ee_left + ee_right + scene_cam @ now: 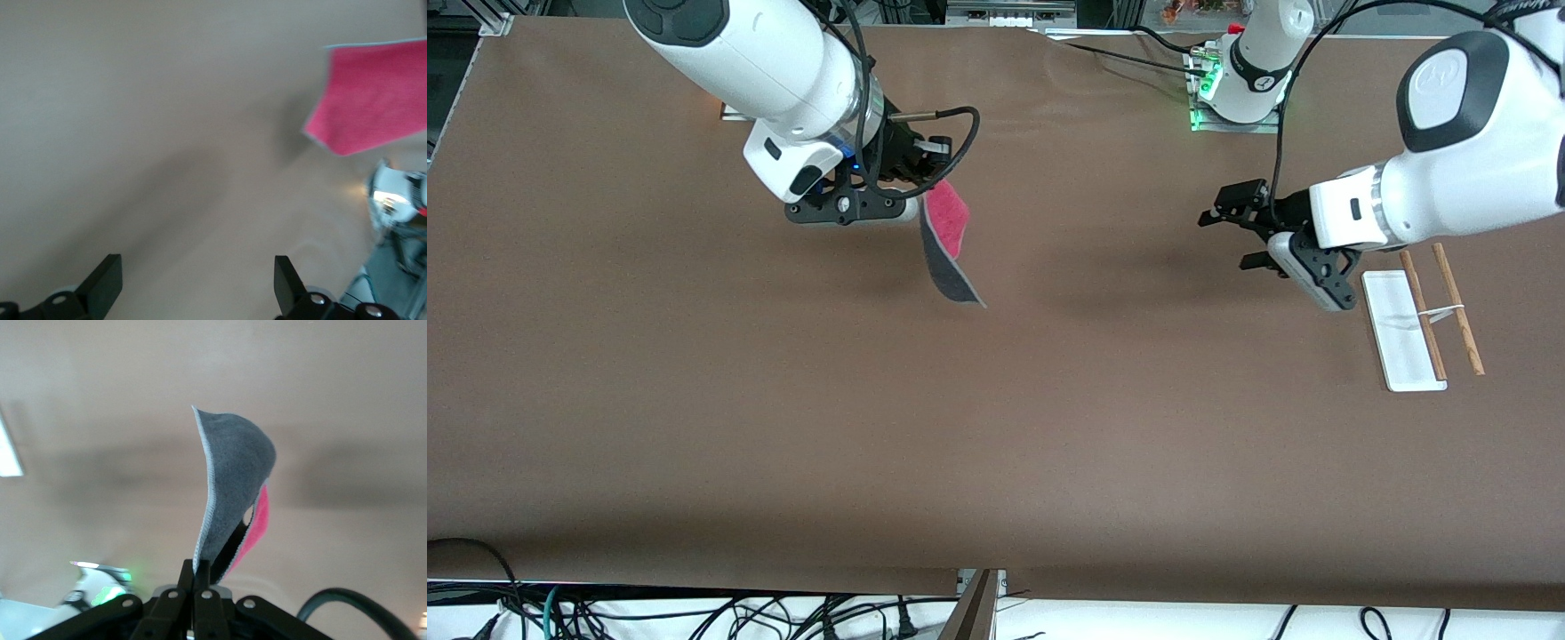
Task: Pass towel and hang on rack
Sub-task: 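Carry the towel toward the left gripper while the left gripper approaches it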
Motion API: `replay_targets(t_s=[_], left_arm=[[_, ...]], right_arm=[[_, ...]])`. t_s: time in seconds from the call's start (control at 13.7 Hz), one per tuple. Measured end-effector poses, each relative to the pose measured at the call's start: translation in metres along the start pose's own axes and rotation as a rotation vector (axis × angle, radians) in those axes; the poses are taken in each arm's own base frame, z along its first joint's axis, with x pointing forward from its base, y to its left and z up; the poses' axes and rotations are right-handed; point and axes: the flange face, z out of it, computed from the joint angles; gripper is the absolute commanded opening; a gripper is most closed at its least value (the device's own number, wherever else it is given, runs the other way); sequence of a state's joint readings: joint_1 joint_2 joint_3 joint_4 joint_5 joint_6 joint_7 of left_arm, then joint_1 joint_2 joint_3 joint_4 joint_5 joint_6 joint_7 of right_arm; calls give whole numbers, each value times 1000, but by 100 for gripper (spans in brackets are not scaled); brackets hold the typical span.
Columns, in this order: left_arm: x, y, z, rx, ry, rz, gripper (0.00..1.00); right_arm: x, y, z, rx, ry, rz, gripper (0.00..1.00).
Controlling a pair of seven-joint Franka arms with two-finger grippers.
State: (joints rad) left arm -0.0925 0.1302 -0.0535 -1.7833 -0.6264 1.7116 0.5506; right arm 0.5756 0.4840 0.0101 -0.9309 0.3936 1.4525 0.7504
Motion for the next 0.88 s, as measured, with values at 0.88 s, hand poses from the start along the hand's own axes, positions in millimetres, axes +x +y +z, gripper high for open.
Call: replay_targets(t_s=[0.88], left_arm=[[57,-24,118,-412,322,750,100]], right_arm=[[-52,-100,21,309,55,328,0]])
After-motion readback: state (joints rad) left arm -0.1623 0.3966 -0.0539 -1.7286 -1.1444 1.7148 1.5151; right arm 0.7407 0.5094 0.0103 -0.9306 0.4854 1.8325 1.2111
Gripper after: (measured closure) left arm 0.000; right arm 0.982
